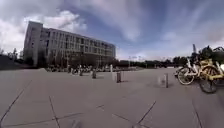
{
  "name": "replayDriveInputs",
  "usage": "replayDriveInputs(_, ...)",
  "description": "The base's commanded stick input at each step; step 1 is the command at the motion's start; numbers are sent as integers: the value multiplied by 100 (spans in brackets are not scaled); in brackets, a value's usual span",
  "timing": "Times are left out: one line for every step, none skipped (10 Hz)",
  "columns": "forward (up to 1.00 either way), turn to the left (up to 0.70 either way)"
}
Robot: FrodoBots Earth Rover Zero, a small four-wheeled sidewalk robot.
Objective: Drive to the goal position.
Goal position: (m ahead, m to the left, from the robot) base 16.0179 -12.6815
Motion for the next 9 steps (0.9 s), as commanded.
replayDriveInputs(100, -31)
replayDriveInputs(100, -30)
replayDriveInputs(100, -31)
replayDriveInputs(100, -31)
replayDriveInputs(100, -30)
replayDriveInputs(100, -31)
replayDriveInputs(100, -30)
replayDriveInputs(100, -31)
replayDriveInputs(100, -31)
